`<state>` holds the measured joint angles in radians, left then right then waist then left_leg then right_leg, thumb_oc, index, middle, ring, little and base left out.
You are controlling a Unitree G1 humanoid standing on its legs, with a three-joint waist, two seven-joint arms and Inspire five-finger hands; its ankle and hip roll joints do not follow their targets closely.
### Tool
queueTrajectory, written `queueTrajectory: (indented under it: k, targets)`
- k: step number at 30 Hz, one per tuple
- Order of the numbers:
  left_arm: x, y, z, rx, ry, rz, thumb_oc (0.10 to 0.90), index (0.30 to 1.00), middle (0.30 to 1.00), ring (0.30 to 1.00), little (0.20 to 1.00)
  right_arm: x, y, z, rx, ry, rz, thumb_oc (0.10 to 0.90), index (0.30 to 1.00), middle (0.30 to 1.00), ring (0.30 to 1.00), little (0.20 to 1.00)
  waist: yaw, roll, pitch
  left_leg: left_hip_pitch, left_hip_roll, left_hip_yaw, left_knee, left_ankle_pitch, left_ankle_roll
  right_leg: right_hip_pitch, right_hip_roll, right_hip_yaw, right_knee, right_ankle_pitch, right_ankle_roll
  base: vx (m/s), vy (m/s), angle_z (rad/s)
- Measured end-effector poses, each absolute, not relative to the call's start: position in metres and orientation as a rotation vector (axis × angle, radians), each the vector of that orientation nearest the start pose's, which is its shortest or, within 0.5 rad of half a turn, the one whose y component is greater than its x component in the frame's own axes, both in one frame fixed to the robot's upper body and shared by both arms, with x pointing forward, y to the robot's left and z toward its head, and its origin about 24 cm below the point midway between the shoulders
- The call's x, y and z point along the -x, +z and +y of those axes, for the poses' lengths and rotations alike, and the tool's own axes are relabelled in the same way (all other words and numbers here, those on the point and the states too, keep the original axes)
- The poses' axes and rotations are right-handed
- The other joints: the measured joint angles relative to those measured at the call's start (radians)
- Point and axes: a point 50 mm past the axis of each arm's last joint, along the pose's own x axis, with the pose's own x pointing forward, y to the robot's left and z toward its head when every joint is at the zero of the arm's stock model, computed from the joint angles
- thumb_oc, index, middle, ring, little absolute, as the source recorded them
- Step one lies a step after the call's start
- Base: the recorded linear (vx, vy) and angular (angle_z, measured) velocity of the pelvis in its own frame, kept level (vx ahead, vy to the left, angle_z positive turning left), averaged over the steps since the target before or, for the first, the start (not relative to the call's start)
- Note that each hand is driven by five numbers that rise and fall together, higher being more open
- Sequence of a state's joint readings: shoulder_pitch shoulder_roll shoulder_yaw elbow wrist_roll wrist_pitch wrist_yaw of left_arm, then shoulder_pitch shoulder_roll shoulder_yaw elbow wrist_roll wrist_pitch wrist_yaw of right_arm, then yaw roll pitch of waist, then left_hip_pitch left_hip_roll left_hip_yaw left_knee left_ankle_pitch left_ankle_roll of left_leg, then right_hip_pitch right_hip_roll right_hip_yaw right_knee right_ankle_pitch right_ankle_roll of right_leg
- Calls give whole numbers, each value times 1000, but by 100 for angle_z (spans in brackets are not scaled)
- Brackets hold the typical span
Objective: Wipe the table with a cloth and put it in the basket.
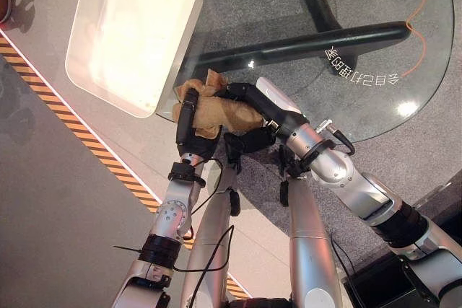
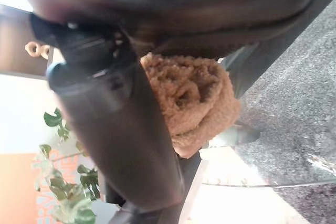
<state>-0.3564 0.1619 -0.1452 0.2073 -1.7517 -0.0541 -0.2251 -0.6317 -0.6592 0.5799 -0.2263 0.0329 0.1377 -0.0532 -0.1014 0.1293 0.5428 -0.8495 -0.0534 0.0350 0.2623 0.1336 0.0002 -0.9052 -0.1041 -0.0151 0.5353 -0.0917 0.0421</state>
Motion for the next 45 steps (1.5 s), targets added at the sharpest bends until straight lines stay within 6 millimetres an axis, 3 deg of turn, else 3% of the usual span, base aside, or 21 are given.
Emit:
queueTrajectory:
  k: [6, 12, 16, 30, 34, 37, 38, 41, 45]
  targets:
    - [-314, 104, 132, 1557, -384, -186, 100, 300, 300, 300, 200, -293, 196, -95, 621, 443, -550, 800, 900, 900, 900, 900, -4, 0, 0, 0, 1, 12, -1, -2, 3, -6, 1, 12, 0, 1, 2, -1, 18, -4]
    - [-308, 91, 157, 1629, -231, -279, 100, 300, 300, 300, 200, -298, 228, -135, 438, 190, -645, 800, 900, 900, 900, 900, -15, 0, 0, 1, 1, 25, -1, -4, 6, -10, 2, 23, -1, 3, 5, 2, 27, -5]
    - [-301, 79, 168, 1629, -158, -287, 100, 300, 300, 300, 200, -295, 239, -141, 338, 164, -708, 800, 900, 900, 900, 900, -14, 0, 0, 5, 3, 31, -2, -4, 6, -10, 3, 27, -1, 3, 5, 1, 14, -1]
    - [-297, 75, 167, 1635, -134, -297, 100, 300, 300, 300, 200, -292, 222, -141, 268, 194, -665, 800, 900, 900, 900, 900, -17, 1, 0, 9, 5, 48, -18, -4, 6, -17, 9, 47, -9, 6, 9, 0, 10, -2]
    - [-295, 83, 175, 1620, -118, -397, 100, 300, 300, 300, 200, -292, 221, -141, 272, 195, -655, 800, 900, 900, 900, 900, -16, 1, 0, 12, 6, 50, -18, -4, 6, -17, 9, 49, -8, 6, 9, 4, 52, -1]
    - [-288, 107, 194, 1542, -108, -569, 100, 300, 300, 300, 200, -295, 212, -143, 295, 203, -584, 800, 900, 900, 900, 900, -11, 1, 1, 16, 5, 52, -18, -4, 6, -17, 9, 52, -1, 6, 9, 6, 56, 0]
    - [-288, 107, 194, 1542, -108, -569, 100, 300, 300, 300, 200, -295, 212, -143, 295, 203, -584, 800, 900, 900, 900, 900, -11, 1, 1, 16, 5, 52, -18, -4, 6, -17, 9, 52, -1, 6, 9, 11, 80, -3]
    - [-278, 133, 224, 1353, -52, -745, 100, 300, 300, 300, 200, -297, 194, -145, 339, 225, -465, 800, 900, 900, 900, 900, -10, 4, -1, 33, 3, 61, -23, -4, 6, -10, 8, 63, 10, 4, 8, 19, 86, -3]
    - [-270, 146, 248, 1231, 75, -841, 100, 300, 300, 300, 200, -298, 175, -150, 366, 232, -346, 800, 900, 900, 900, 900, -13, 6, -2, 53, -9, 66, -34, -5, 0, -12, 0, 76, 42, -10, 8, 41, 132, 3]
